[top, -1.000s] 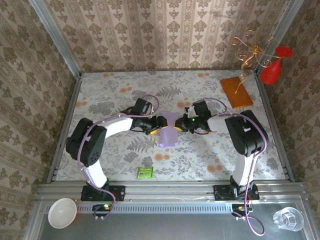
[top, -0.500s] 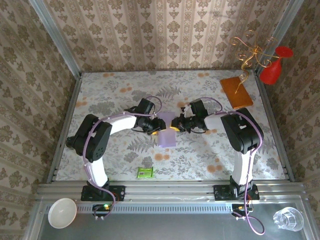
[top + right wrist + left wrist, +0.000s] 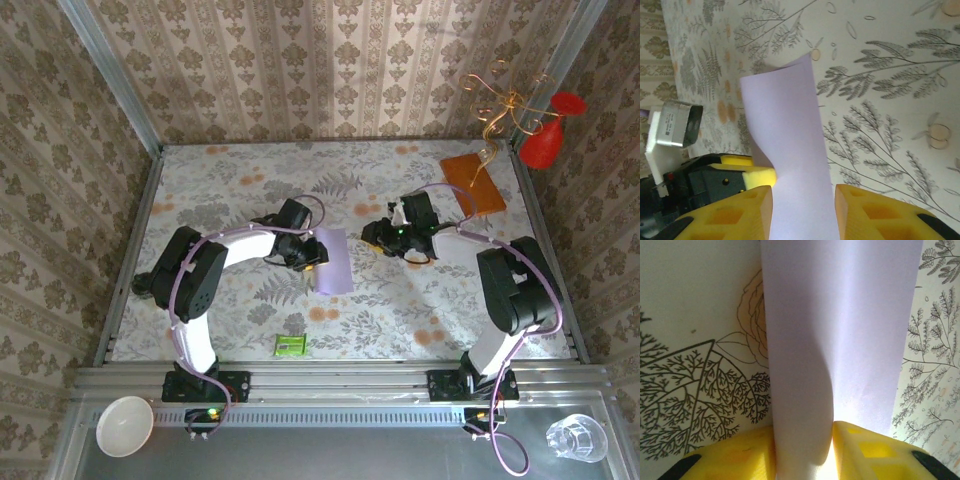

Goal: Fold a paper plane with a square sheet of paper (pick it up from the middle)
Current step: First fold in half a square sheet of paper at the center of the table, then hold the square sheet of paper at the center of the table.

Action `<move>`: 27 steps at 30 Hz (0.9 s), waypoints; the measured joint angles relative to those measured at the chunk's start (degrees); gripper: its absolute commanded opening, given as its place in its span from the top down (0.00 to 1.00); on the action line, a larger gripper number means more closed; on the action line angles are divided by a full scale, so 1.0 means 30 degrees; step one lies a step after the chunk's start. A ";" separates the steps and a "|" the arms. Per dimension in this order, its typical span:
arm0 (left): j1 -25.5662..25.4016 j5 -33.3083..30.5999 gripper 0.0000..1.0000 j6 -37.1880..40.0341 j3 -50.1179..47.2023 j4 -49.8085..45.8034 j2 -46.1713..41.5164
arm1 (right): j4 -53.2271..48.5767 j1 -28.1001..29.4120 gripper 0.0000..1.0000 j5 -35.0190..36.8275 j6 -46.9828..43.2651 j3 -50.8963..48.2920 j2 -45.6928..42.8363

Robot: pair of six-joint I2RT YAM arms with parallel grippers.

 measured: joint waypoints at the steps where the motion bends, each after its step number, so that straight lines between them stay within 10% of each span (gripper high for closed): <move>1: -0.0066 -0.0146 0.61 0.0000 0.0189 -0.0248 0.0087 | -0.0087 0.0000 0.60 0.0211 -0.0007 -0.0058 -0.0066; 27: -0.1217 -0.2565 0.55 -0.1290 0.4167 -0.5071 0.2382 | -0.0204 -0.0124 0.61 0.0546 -0.0051 -0.0816 0.0000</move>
